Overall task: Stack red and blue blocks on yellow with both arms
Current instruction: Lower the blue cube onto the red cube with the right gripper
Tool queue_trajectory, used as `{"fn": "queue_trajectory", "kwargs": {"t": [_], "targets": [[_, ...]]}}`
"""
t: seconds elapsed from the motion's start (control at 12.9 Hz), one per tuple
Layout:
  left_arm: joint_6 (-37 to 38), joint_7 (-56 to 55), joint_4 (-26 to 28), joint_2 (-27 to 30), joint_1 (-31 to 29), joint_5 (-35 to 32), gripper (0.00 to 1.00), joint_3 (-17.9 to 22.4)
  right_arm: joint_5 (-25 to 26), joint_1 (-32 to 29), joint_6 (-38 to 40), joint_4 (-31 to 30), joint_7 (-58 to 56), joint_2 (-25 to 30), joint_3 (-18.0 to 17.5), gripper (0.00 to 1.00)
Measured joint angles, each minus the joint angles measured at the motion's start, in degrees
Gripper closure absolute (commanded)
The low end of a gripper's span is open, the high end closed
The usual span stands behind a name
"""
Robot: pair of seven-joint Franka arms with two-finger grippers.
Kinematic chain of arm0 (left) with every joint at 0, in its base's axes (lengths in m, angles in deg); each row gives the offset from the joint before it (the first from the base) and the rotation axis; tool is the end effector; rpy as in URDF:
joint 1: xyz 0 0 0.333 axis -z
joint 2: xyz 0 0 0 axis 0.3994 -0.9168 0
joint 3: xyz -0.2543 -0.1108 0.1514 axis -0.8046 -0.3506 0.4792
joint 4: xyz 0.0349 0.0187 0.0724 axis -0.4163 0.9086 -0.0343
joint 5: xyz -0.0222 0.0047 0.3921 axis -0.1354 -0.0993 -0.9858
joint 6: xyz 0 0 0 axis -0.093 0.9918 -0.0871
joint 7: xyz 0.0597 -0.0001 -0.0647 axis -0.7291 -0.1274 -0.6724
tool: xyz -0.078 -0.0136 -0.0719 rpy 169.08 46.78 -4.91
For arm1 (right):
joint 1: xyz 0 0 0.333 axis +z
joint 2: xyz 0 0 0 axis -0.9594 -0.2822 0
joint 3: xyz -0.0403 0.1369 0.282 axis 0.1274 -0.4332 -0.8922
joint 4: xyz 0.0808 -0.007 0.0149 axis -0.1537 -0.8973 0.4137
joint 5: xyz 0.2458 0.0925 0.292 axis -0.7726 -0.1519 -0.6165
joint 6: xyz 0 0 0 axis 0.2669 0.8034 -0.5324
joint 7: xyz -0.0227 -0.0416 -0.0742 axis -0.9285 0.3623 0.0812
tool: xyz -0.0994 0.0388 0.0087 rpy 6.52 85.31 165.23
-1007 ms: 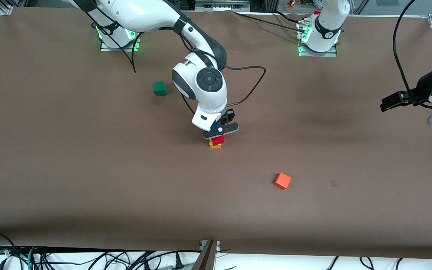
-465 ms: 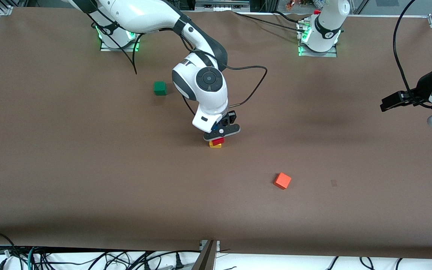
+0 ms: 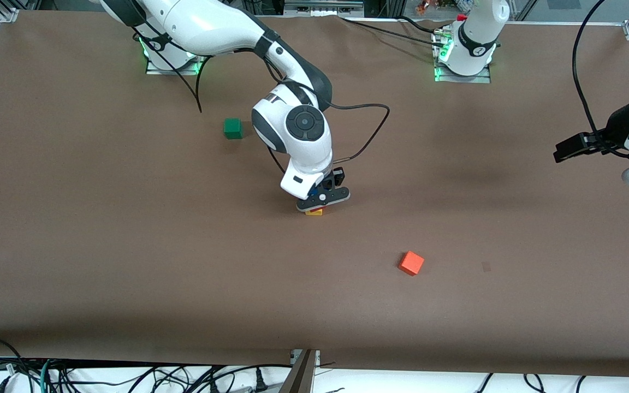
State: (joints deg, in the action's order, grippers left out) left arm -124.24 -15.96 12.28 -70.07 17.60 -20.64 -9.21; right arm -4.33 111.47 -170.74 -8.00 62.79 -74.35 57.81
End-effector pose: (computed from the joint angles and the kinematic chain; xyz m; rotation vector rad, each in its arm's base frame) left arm 0.5902 -0.0027 0.5873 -3.1040 -0.3167 0.1825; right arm 0.5579 0.5284 0.3063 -3.0578 -0.4098 -0.0912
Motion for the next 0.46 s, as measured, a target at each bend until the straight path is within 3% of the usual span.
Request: {"fn": "queue_trajectory", "kwargs": {"t": [0.46], "targets": [[0.00, 0.00, 0.00, 0.00, 0.00, 0.00, 0.00, 0.00, 0.60, 0.02, 0.52, 0.14, -0.02, -0.06, 0.00, 0.63]]}}
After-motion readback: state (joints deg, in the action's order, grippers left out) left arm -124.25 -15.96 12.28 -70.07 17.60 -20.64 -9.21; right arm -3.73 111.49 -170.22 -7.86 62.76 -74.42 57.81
